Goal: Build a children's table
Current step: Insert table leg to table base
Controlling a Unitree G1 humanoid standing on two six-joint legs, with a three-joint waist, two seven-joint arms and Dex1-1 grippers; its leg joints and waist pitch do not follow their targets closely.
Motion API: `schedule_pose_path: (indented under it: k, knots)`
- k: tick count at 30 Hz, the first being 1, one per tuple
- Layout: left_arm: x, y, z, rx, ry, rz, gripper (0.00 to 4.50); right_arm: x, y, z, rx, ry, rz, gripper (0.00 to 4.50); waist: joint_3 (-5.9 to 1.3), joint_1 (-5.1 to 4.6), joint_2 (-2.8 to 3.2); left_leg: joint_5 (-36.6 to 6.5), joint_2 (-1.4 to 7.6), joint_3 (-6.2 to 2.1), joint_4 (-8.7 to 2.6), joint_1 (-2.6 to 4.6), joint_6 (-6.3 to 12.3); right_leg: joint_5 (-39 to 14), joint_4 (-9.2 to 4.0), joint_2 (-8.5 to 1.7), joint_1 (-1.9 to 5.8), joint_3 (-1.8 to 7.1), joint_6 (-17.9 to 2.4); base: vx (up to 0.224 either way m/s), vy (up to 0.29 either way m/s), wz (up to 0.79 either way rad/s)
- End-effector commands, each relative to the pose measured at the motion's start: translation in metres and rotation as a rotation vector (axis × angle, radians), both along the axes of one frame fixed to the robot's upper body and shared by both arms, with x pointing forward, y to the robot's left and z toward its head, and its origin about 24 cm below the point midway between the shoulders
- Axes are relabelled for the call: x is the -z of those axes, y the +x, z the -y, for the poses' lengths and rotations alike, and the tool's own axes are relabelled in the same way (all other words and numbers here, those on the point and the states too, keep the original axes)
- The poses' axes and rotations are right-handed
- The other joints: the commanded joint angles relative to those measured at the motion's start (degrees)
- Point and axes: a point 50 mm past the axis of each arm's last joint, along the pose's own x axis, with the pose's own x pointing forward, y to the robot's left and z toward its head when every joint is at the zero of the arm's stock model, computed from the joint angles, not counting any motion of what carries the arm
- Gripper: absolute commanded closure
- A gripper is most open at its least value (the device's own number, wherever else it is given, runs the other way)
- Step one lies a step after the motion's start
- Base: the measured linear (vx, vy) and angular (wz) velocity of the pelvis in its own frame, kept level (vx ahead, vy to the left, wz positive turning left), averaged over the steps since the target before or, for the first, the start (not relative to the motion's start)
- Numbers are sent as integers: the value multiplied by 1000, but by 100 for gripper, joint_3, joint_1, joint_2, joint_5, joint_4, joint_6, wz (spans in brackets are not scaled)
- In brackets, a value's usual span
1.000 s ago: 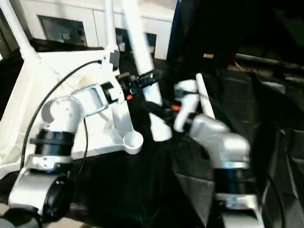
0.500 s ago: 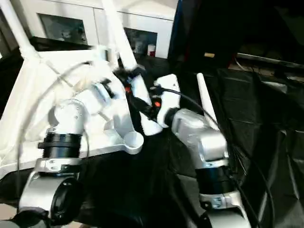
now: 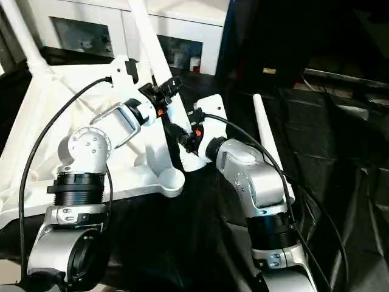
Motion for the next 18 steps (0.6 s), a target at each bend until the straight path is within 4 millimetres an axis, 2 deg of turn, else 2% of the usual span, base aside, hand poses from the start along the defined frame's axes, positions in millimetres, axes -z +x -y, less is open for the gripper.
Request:
schedule_pose_path:
  k: [1, 3, 4, 5, 6, 8, 9, 13, 14, 18]
  knots:
    - [-2, -4, 9, 70, 6, 26, 265, -11, -2, 1, -21, 50, 22, 177, -488, -6, 76, -102, 186, -60, -341, 48, 81, 457, -333, -447, 415, 309, -1223, 0, 0, 0]
    - [-11, -4, 5, 181, 48, 140, 265, -14, -5, 8, -76, 105, -13, 159, -488, 12, 104, -124, 165, -61, -353, 71, 156, 387, -349, -423, 407, 305, -1170, 0, 0, 0]
    - [-16, -4, 1, 249, 64, 197, 265, -13, -11, 14, -165, 127, -55, 151, -484, 10, 118, -154, 167, -63, -354, 71, 164, 354, -349, -422, 406, 307, -1157, 0, 0, 0]
    - [-16, -4, 0, 250, 65, 198, 265, -13, -11, 14, -167, 128, -56, 147, -485, 19, 113, -157, 178, -65, -355, 76, 145, 370, -343, -421, 418, 303, -1136, 0, 0, 0]
    - [-18, -4, -2, 287, 70, 209, 265, -11, -15, 18, -213, 128, -77, 145, -485, 13, 119, -119, 192, -67, -349, 56, 103, 477, -328, -438, 417, 303, -1197, 0, 0, 0]
    - [-25, -8, -7, 434, 80, 243, 265, -9, -26, 29, -330, 158, -142, 145, -493, 50, 121, -110, 174, -57, -343, 90, 143, 493, -324, -427, 423, 304, -1207, 0, 0, 0]
    - [-27, -10, -7, 457, 79, 251, 266, -9, -28, 31, -344, 165, -150, 145, -497, 50, 116, -62, 183, -60, -339, 63, 150, 569, -308, -434, 430, 302, -1257, 0, 0, 0]
    - [-44, -22, -10, 645, 6, 333, 266, -9, -38, 39, -435, 182, -212, 145, -493, 66, 85, -74, 191, -51, -336, 56, 109, 443, -307, -471, 430, 292, -1459, 0, 0, 0]
    - [-51, -28, -9, 718, -35, 372, 266, -10, -41, 40, -462, 180, -228, 145, -488, 62, 68, -111, 193, -45, -337, 53, 96, 360, -312, -466, 429, 290, -1471, 0, 0, 0]
    - [-60, -32, -8, 756, -104, 401, 266, -8, -41, 38, -468, 170, -237, 145, -483, 62, 81, -230, 187, -37, -332, 49, 42, 50, -344, -481, 425, 289, -1424, 0, 0, 0]
